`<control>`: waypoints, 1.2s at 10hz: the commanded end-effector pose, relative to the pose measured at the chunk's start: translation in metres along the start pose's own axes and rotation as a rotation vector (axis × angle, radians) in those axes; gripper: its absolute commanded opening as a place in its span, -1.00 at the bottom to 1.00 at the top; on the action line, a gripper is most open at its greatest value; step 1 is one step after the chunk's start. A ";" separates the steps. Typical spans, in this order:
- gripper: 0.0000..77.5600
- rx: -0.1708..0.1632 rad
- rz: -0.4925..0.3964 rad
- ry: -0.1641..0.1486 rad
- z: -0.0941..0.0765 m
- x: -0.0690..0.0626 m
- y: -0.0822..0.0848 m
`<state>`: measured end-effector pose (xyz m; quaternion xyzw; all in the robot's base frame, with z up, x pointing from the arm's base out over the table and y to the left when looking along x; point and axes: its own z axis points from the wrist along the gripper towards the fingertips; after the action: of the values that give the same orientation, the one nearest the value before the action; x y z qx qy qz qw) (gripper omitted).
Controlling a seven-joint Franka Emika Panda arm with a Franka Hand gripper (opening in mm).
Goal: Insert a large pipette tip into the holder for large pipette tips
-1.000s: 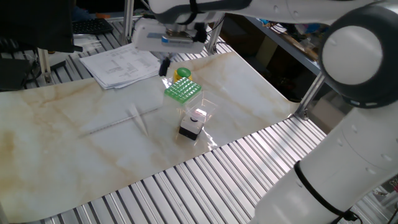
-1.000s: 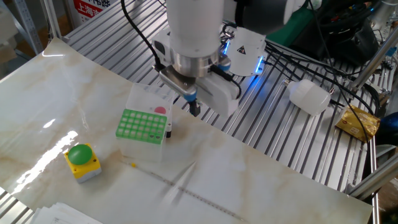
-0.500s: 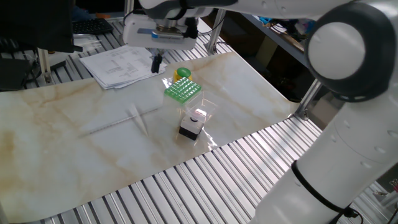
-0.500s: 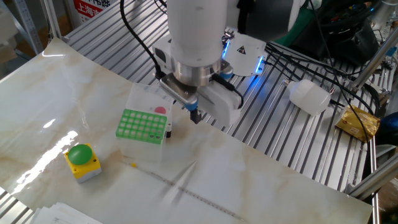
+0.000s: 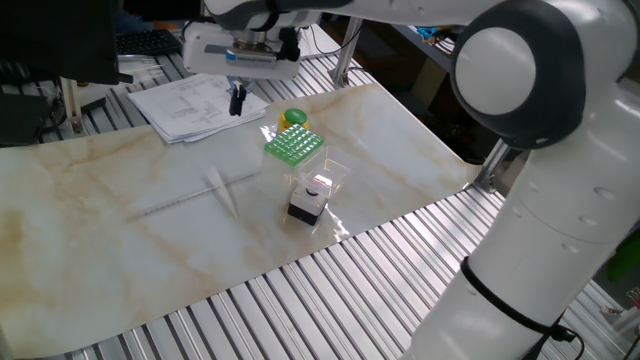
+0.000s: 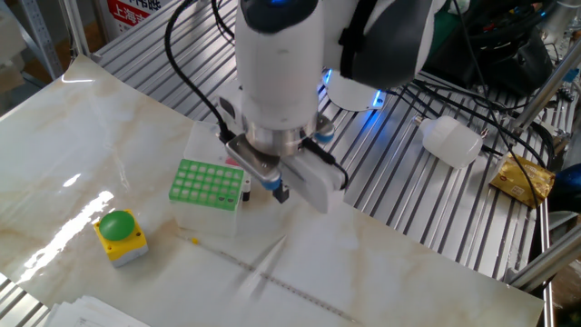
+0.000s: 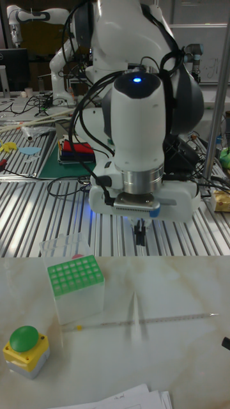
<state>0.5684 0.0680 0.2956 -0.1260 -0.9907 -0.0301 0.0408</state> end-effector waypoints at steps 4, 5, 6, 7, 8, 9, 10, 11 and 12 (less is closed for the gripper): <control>-1.00 0.041 0.012 -0.015 -0.002 0.000 0.002; -1.00 0.042 0.011 -0.007 -0.002 0.000 0.002; -1.00 0.042 -0.002 0.019 -0.002 0.000 0.002; -1.00 0.044 -0.011 0.026 -0.002 0.000 0.002; -1.00 0.046 -0.018 0.032 -0.002 0.000 0.002; -1.00 0.046 -0.033 0.035 -0.002 0.000 0.002; -1.00 0.046 -0.034 0.035 -0.002 0.000 0.002; -1.00 0.045 -0.039 0.048 -0.002 0.000 0.002; -1.00 0.048 -0.036 0.056 -0.002 0.000 0.002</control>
<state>0.5686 0.0700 0.2963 -0.1061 -0.9918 -0.0105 0.0697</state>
